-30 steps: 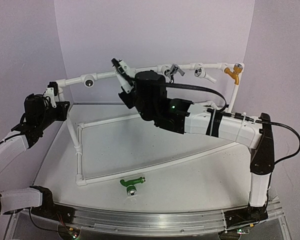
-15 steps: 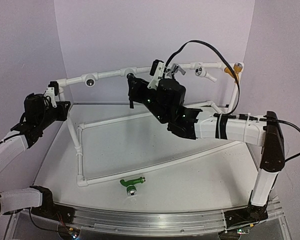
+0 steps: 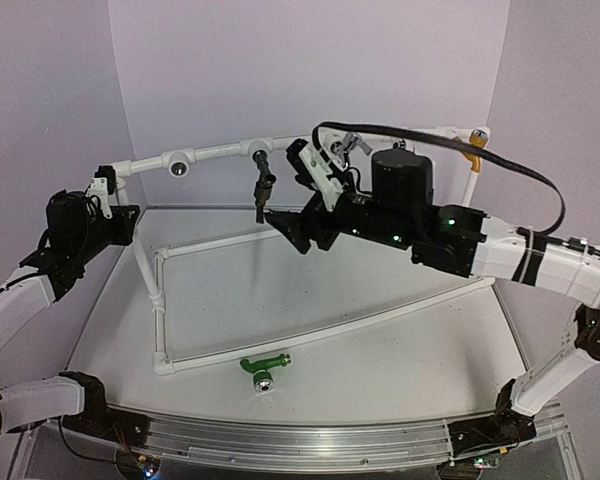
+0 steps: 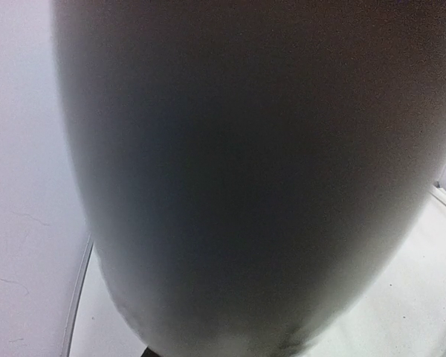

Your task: Install the water faucets

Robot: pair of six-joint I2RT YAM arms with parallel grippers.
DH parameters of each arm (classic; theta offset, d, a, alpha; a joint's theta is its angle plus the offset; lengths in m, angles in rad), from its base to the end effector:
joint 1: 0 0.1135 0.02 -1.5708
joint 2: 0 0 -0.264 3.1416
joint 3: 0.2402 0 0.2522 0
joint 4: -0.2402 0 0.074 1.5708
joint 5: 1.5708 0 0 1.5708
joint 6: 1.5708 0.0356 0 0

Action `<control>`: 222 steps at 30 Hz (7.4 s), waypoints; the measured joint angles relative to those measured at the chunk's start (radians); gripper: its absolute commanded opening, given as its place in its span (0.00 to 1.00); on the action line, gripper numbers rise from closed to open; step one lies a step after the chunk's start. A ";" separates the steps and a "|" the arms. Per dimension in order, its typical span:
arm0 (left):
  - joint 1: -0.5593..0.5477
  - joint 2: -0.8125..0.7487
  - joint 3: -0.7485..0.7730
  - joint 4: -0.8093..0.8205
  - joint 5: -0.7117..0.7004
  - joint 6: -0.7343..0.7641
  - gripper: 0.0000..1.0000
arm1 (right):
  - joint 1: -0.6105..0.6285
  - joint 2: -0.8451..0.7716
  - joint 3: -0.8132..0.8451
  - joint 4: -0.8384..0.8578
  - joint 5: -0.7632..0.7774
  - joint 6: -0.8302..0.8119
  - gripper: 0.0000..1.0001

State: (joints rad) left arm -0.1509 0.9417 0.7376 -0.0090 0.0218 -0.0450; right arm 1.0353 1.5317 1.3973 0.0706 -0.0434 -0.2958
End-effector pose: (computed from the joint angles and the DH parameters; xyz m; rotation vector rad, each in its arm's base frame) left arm 0.2211 -0.0344 0.3129 0.1103 1.7832 -0.1603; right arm 0.1874 0.3188 0.3969 -1.0569 1.2913 0.5994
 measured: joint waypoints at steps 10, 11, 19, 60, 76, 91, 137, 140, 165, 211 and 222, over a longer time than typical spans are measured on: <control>0.000 -0.005 -0.003 0.000 0.000 0.001 0.00 | 0.039 -0.052 0.066 -0.194 0.170 -0.854 0.93; 0.000 -0.008 -0.005 0.000 0.000 0.002 0.00 | 0.039 -0.035 0.080 -0.205 0.200 -0.939 0.93; 0.000 -0.019 -0.009 -0.007 0.000 0.002 0.00 | 0.038 0.137 0.222 -0.221 0.376 -1.473 0.93; 0.002 -0.019 -0.010 -0.009 -0.001 0.003 0.00 | 0.060 0.422 0.419 0.051 0.447 -1.313 0.08; 0.006 -0.005 -0.008 0.008 -0.007 0.012 0.00 | 0.060 0.366 0.255 0.371 0.524 0.265 0.05; -0.006 -0.006 -0.009 0.009 0.019 0.017 0.00 | -0.021 0.235 0.022 0.467 0.295 0.763 0.77; -0.002 -0.012 -0.009 0.000 0.021 0.012 0.00 | 0.051 0.238 0.231 -0.046 0.375 -1.678 0.86; -0.002 -0.013 -0.009 0.000 0.020 0.012 0.00 | 0.036 0.283 0.266 -0.009 0.384 -1.700 0.77; 0.020 -0.011 -0.009 0.000 0.001 0.003 0.00 | 0.076 0.500 0.524 0.083 0.679 -1.292 0.00; -0.004 -0.026 -0.007 -0.011 0.117 0.023 0.00 | 0.071 -0.038 0.122 -0.212 0.084 -0.369 0.98; -0.004 -0.026 -0.007 -0.011 0.116 0.023 0.00 | 0.117 0.146 0.121 -0.087 0.467 -1.437 0.98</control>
State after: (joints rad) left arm -0.1547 0.9154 0.7307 -0.0196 0.1375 -0.0219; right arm 1.1521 1.6773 1.5181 -0.0163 0.4238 -1.7332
